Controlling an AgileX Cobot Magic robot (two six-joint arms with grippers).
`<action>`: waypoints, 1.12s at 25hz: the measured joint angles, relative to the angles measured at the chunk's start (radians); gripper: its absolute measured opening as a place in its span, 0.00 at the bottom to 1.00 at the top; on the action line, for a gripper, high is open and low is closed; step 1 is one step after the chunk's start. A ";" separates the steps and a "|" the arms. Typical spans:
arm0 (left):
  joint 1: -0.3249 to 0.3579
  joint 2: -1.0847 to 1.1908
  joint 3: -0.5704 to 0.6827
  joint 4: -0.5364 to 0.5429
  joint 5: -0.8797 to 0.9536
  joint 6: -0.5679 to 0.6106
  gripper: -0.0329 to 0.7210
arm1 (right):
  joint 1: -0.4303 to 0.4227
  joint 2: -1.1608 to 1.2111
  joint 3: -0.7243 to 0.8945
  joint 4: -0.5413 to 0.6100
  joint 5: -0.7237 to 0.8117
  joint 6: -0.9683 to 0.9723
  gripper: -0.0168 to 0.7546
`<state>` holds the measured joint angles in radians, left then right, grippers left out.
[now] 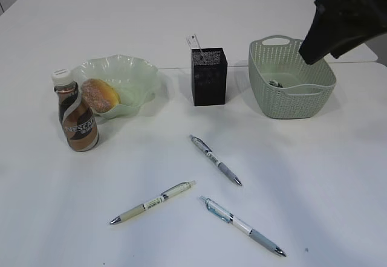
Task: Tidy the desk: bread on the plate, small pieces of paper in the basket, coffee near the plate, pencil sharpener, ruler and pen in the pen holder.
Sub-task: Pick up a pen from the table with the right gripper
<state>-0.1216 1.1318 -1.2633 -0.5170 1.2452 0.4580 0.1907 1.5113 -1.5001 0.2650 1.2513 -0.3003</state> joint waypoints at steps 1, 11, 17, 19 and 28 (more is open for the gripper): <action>0.000 -0.026 0.024 0.000 0.000 0.000 0.36 | 0.000 -0.017 0.020 0.000 0.000 0.002 0.57; 0.000 -0.094 0.147 0.000 -0.057 -0.011 0.37 | 0.000 -0.058 0.045 0.000 0.000 0.022 0.57; 0.000 -0.091 0.148 0.000 -0.088 -0.013 0.37 | 0.000 -0.058 0.057 0.000 0.000 0.027 0.57; 0.000 -0.088 0.148 0.002 -0.088 -0.013 0.37 | 0.000 -0.056 0.063 0.000 0.000 0.027 0.57; 0.000 -0.088 0.148 0.044 -0.090 -0.015 0.37 | 0.000 0.029 0.063 0.000 -0.003 0.032 0.57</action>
<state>-0.1216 1.0440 -1.1149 -0.4730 1.1555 0.4434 0.1912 1.5405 -1.4369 0.2650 1.2481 -0.2682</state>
